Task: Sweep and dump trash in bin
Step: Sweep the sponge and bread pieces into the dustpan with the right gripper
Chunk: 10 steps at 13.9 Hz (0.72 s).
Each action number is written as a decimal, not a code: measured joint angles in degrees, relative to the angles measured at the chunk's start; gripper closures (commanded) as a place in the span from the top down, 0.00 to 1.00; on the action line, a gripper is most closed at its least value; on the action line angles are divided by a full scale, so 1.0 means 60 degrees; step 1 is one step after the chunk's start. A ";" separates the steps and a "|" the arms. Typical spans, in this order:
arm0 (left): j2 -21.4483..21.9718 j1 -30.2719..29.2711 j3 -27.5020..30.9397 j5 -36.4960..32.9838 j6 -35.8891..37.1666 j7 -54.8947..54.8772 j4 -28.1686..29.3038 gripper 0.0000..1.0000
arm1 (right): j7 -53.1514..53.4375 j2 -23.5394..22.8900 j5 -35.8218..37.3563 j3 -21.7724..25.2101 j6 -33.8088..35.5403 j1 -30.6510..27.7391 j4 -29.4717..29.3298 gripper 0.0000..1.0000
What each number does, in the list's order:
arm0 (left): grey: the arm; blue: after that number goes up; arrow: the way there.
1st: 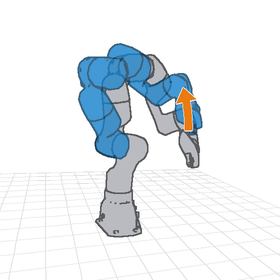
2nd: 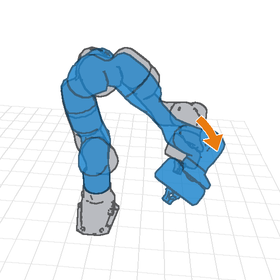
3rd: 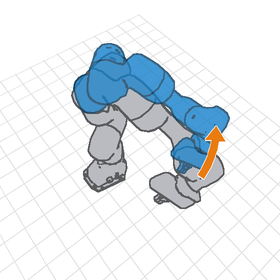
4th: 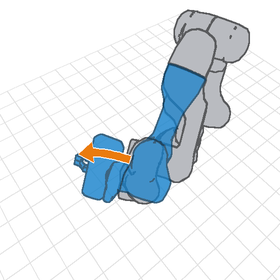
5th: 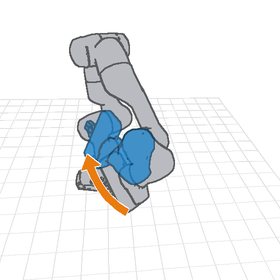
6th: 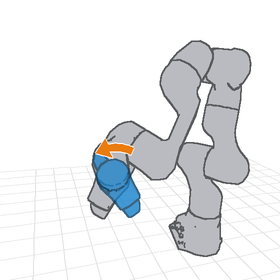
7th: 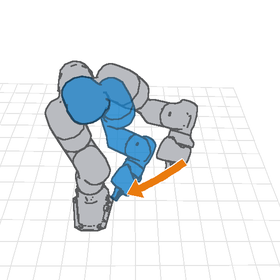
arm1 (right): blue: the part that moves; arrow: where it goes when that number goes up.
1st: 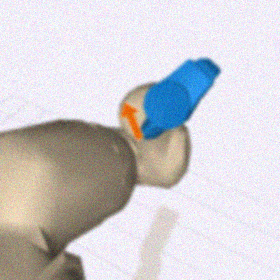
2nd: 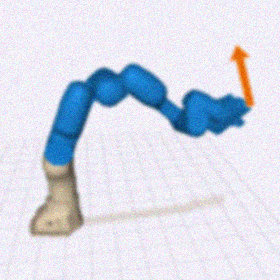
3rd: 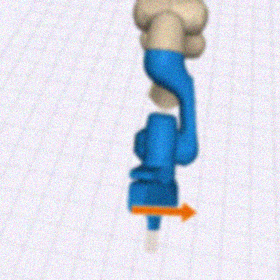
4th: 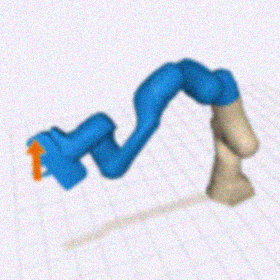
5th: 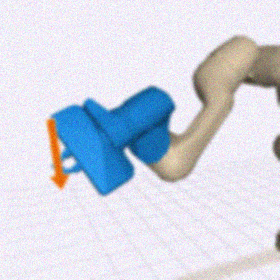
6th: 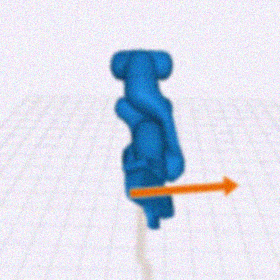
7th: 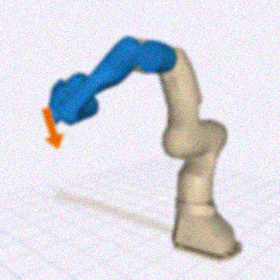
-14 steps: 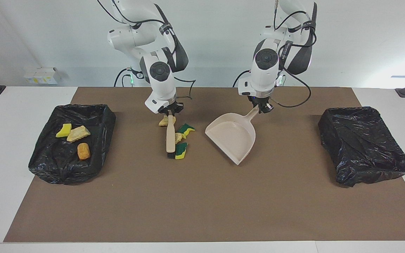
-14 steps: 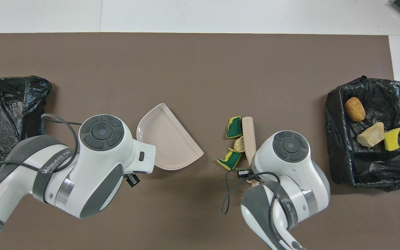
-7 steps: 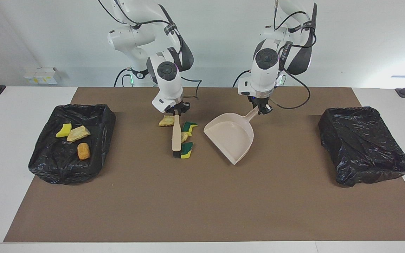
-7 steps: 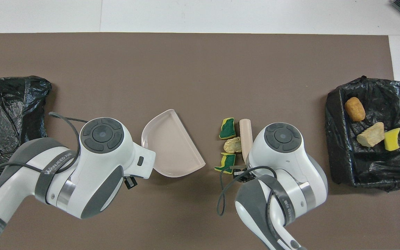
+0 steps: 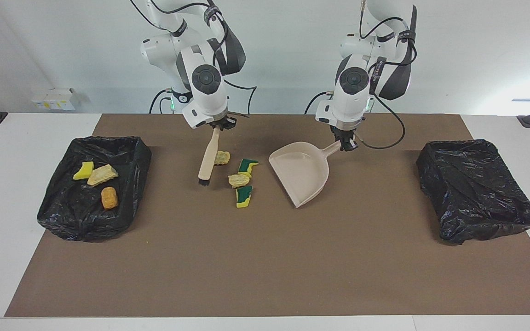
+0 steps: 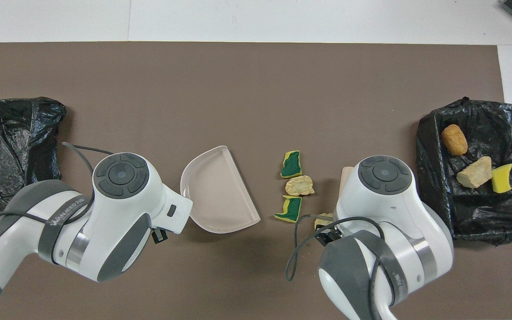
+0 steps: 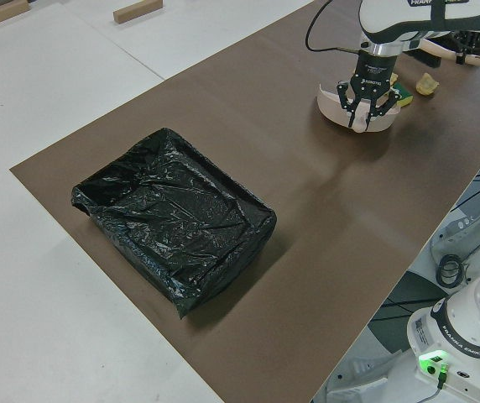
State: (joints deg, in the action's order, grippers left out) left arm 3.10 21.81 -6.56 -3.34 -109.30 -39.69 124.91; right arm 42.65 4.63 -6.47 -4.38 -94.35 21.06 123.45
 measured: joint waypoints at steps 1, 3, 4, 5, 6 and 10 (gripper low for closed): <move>0.0115 0.0012 -0.0017 0.0000 -0.0324 -0.0011 0.0290 0.00 | 0.0520 0.0179 0.0001 -0.0032 0.0022 0.0077 0.0272 0.00; 0.0337 0.0035 -0.0029 0.0000 -0.0772 -0.0012 0.0767 0.00 | 0.1023 0.0697 0.0001 -0.0068 -0.0297 0.0146 0.1165 0.00; 0.0402 0.0036 -0.0032 0.0000 -0.0903 -0.0012 0.0888 0.00 | 0.1059 0.1012 0.0001 -0.0068 -0.0641 0.0164 0.1744 0.00; 0.0429 0.0036 -0.0032 0.0000 -0.1016 -0.0012 0.0953 0.00 | 0.1059 0.1272 0.0002 -0.0067 -0.1045 0.0202 0.2286 0.00; 0.0429 0.0036 -0.0031 0.0000 -0.1180 0.0005 0.1005 0.00 | 0.1059 0.1449 0.0001 -0.0071 -0.1592 0.0295 0.2754 0.00; 0.0427 0.0043 -0.0041 0.0000 -0.1546 0.0142 0.1201 0.00 | 0.1053 0.1073 -0.0001 -0.0085 -0.3791 0.0648 0.3426 0.00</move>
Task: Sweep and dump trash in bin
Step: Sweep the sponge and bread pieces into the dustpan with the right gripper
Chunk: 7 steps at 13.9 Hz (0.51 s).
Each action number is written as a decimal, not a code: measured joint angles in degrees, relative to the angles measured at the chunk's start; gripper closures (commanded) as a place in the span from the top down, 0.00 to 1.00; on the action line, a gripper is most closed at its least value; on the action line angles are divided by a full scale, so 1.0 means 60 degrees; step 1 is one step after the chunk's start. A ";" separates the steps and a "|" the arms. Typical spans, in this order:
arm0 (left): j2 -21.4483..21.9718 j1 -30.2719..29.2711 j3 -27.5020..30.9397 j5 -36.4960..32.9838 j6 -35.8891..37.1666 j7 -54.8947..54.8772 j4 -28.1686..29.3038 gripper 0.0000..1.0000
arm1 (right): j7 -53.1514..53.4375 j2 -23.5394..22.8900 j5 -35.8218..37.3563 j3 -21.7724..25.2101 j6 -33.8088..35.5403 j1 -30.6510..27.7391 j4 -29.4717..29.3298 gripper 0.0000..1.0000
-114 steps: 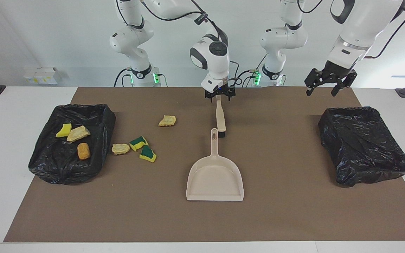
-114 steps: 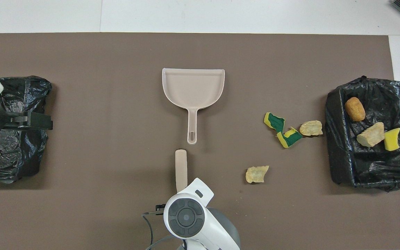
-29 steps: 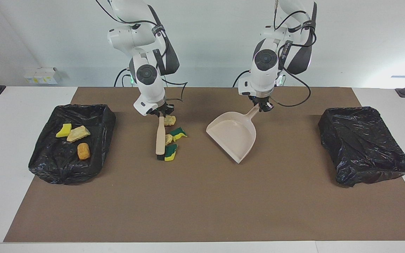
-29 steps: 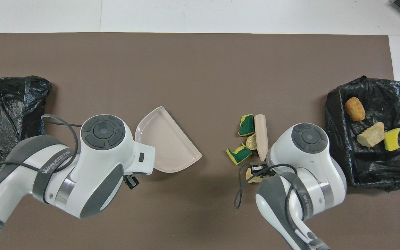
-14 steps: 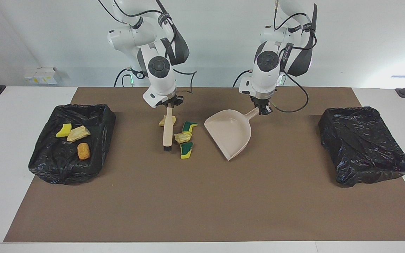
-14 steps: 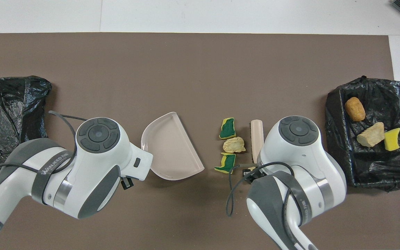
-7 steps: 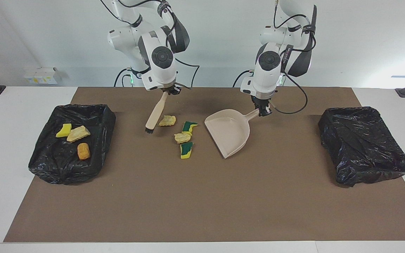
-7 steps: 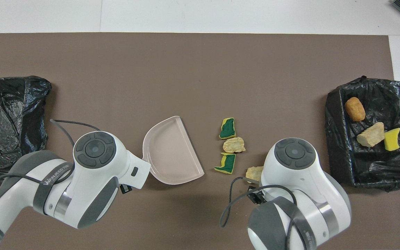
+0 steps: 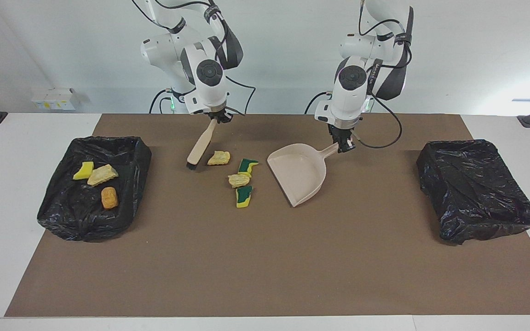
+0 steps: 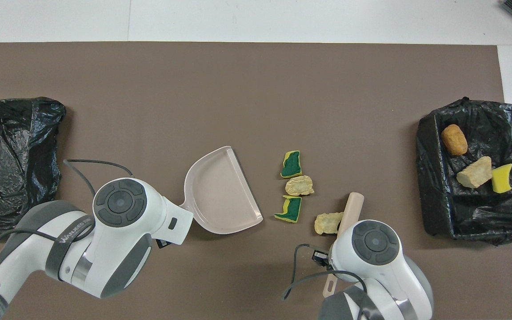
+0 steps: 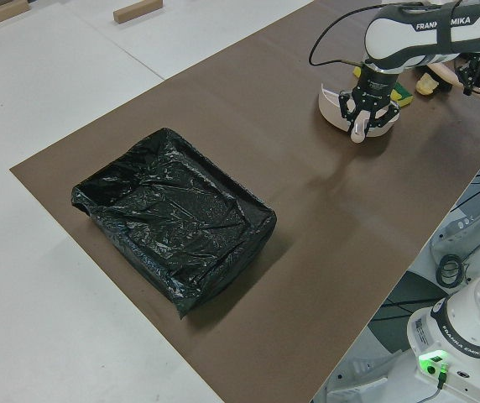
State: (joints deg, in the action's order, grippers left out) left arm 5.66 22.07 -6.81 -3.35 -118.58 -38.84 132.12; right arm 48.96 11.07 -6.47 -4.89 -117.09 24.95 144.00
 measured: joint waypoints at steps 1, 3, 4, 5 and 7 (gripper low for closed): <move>0.0000 0.0001 -0.0004 0.0000 -0.0012 0.0022 0.0018 0.00 | -0.0026 -0.0280 0.0000 -0.0002 -0.0174 0.0142 -0.0183 0.00; 0.0000 0.0001 -0.0006 0.0000 -0.0026 0.0039 0.0025 0.00 | -0.0029 -0.0957 0.0000 -0.0010 -0.0204 0.0370 -0.0837 0.00; 0.0000 0.0001 -0.0006 0.0000 -0.0031 0.0046 0.0026 0.00 | -0.0030 -0.1369 0.0000 -0.0012 -0.0202 0.0420 -0.1319 0.00; 0.0000 0.0001 -0.0006 0.0000 -0.0034 0.0059 0.0026 0.00 | -0.0043 -0.1714 0.0000 -0.0012 -0.0195 0.0424 -0.1757 0.00; 0.0000 0.0002 -0.0006 0.0000 -0.0039 0.0087 0.0026 0.00 | -0.0093 -0.2288 0.0000 -0.0013 -0.0086 0.0424 -0.2533 0.00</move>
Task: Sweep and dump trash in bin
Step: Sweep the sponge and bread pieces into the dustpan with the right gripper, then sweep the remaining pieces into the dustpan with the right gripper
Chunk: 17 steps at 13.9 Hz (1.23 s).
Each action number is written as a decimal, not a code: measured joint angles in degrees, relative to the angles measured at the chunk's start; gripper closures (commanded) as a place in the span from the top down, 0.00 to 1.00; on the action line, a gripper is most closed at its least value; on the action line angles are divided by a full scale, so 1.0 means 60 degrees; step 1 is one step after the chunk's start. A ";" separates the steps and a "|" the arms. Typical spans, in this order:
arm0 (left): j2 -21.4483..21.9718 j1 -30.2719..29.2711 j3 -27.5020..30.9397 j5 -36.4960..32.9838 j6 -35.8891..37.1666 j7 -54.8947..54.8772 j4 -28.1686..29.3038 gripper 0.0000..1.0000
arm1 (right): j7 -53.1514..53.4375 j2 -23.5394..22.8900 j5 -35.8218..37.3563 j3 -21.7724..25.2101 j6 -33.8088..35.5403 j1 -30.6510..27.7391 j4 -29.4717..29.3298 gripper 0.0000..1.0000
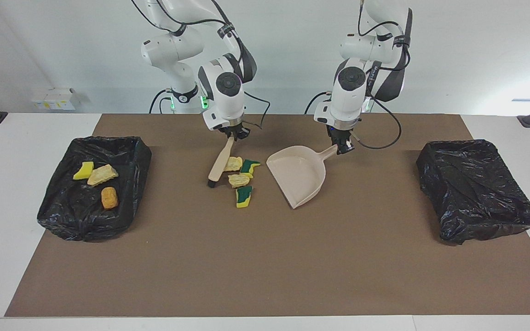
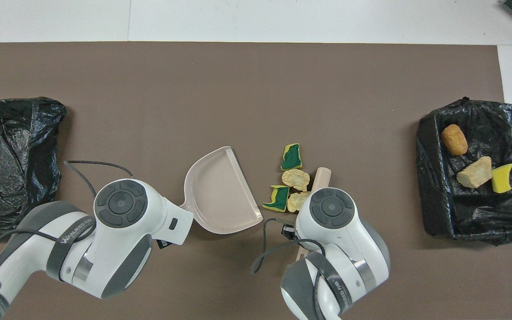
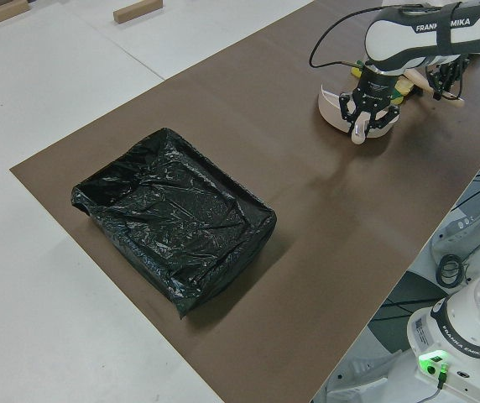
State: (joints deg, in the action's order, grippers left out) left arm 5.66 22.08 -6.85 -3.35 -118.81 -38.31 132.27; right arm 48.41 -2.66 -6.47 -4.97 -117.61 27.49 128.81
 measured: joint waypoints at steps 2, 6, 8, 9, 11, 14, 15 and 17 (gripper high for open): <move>0.0000 0.0000 0.0000 0.0000 -0.0005 0.0048 0.0000 0.00 | -0.0399 -0.0402 0.0000 -0.0047 0.0096 0.0000 -0.0542 0.00; 0.0000 0.0000 0.0000 0.0000 -0.0018 0.0132 0.0000 0.00 | -0.1900 -0.0573 -0.0065 -0.0496 0.0096 0.0014 -0.0803 0.00; 0.0000 0.0000 0.0000 0.0000 -0.0028 0.0138 0.0000 0.00 | -0.2954 -0.0571 -0.0583 -0.0834 0.0096 0.0036 -0.0841 0.00; 0.0000 0.0000 0.0000 0.0000 -0.0032 0.0151 0.0001 0.00 | -0.3429 -0.0570 -0.0904 -0.0969 0.0082 0.0048 -0.0864 0.00; 0.0000 0.0000 0.0000 0.0000 -0.0032 0.0189 0.0006 0.00 | -0.3885 -0.0569 -0.1611 -0.1234 -0.0139 0.0108 -0.0929 0.00; 0.0000 0.0000 0.0001 0.0000 -0.0041 0.0298 0.0007 0.00 | -0.3901 -0.0564 -0.1998 -0.1477 -0.0191 0.0290 -0.1184 0.00; 0.0000 0.0000 0.0000 0.0000 -0.0048 0.0325 0.0007 0.00 | -0.3904 -0.0555 -0.1996 -0.1448 0.0038 0.0259 -0.1257 0.00; 0.0000 0.0001 -0.0003 0.0000 -0.0057 0.0351 0.0007 0.00 | -0.3998 -0.0505 -0.1634 -0.1328 0.0653 0.0026 -0.1417 0.00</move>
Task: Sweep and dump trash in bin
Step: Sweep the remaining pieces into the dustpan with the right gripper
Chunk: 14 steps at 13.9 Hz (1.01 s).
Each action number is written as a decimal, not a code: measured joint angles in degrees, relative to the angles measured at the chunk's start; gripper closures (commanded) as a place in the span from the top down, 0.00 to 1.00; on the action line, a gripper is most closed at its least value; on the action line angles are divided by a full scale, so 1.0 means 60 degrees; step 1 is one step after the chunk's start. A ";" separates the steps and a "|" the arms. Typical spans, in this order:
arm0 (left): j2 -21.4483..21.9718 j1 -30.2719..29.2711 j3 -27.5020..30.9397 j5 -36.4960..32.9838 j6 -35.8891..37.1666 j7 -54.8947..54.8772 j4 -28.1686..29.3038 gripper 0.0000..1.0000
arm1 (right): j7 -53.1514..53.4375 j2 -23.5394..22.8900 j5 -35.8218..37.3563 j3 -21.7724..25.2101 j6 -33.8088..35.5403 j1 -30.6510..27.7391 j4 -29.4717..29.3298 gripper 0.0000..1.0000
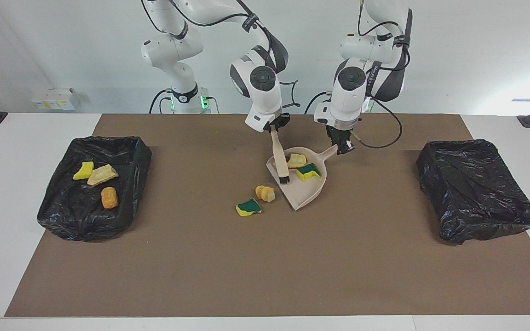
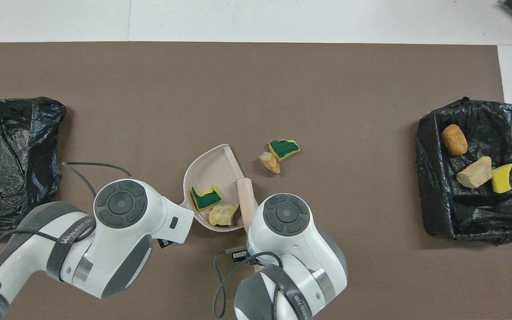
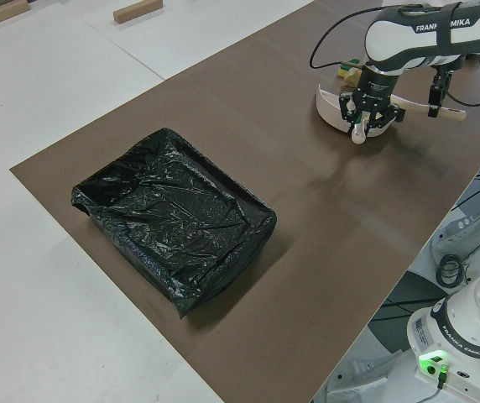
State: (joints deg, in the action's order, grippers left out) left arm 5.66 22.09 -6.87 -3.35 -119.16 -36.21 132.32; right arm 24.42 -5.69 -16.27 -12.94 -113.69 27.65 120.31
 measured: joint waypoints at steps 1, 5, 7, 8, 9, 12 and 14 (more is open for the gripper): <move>0.0000 0.0000 0.0000 0.0000 -0.0014 0.0042 0.0000 0.00 | -0.0032 0.0015 0.0511 0.0030 0.0321 -0.0241 -0.0126 0.00; 0.0000 0.0000 0.0000 0.0000 -0.0043 0.0217 0.0000 0.00 | -0.0071 -0.0009 0.2160 0.0072 0.0844 -0.1151 -0.0690 0.00; 0.0000 0.0000 0.0000 0.0000 -0.0046 0.0282 0.0000 0.00 | -0.0072 -0.0068 0.2379 0.0083 0.0935 -0.1390 -0.0983 0.00; 0.0000 0.0000 0.0000 0.0000 -0.0053 0.0325 0.0000 0.00 | -0.0072 -0.0086 0.2410 0.0086 0.1051 -0.1487 -0.1180 0.00; 0.0000 0.0000 0.0000 0.0000 -0.0059 0.0351 0.0000 0.00 | -0.0072 -0.0094 0.2438 0.0086 0.1164 -0.1593 -0.1361 0.00; 0.0000 0.0000 0.0000 0.0000 -0.0067 0.0384 0.0000 0.00 | -0.0240 -0.0200 0.2966 0.0087 0.1169 -0.1969 -0.1724 0.00; 0.0000 0.0000 0.0000 0.0000 -0.0073 0.0417 0.0000 0.00 | -0.1231 -0.0492 0.3208 0.0102 0.0712 -0.2562 -0.1794 0.00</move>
State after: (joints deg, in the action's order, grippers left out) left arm 5.66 22.09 -6.87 -3.35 -119.60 -33.71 132.32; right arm 17.03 -8.64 2.97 -12.33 -109.42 12.28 109.54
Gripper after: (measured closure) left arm 0.678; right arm 0.736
